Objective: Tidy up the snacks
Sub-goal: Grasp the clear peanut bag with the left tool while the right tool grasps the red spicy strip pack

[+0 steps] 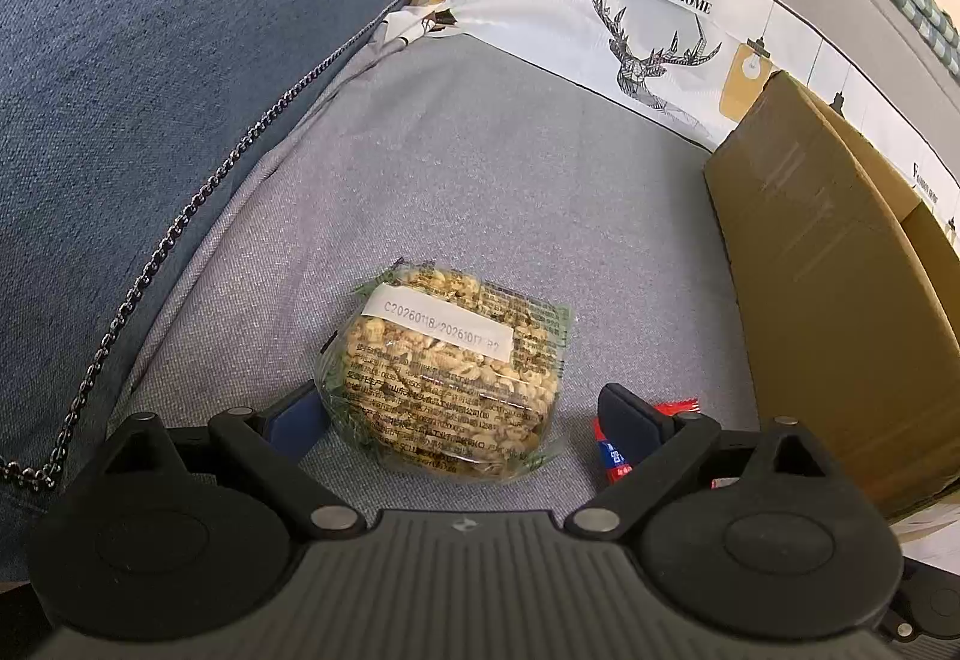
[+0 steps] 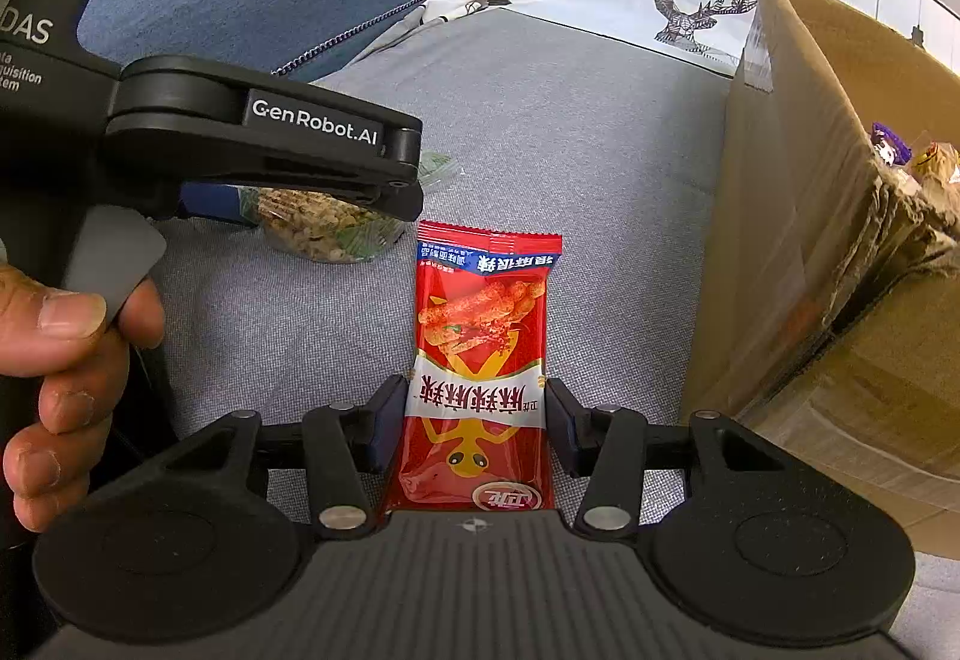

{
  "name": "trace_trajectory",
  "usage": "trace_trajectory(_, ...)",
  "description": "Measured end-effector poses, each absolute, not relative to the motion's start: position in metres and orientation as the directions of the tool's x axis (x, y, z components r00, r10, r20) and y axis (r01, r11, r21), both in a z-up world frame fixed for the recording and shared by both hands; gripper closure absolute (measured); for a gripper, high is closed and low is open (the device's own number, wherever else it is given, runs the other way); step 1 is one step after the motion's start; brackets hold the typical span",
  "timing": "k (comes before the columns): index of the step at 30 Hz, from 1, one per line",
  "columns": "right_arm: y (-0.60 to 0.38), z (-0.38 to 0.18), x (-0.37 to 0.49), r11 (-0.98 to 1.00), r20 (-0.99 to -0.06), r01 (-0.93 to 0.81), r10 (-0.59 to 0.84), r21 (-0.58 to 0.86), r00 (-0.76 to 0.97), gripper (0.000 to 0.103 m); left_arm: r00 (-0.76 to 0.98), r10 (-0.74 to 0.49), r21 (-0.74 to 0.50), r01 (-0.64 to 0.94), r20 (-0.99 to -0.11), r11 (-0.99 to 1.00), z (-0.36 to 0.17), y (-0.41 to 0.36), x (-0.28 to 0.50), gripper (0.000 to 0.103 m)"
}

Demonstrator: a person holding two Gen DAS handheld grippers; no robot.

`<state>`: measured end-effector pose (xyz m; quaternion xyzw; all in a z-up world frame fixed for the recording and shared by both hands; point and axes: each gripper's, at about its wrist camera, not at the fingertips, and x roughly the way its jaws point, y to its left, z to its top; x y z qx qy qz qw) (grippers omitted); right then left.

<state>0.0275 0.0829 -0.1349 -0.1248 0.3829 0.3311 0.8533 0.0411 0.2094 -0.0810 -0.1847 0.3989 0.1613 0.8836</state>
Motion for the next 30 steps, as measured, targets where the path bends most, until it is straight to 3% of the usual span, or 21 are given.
trace_trajectory(30,0.0846,-0.1358,0.0236,0.751,-0.726,-0.660,0.465,0.021,0.506,0.054,0.627,0.198,-0.154,-0.462,-0.753,0.873,-0.0794,0.2094,0.0397,0.018)
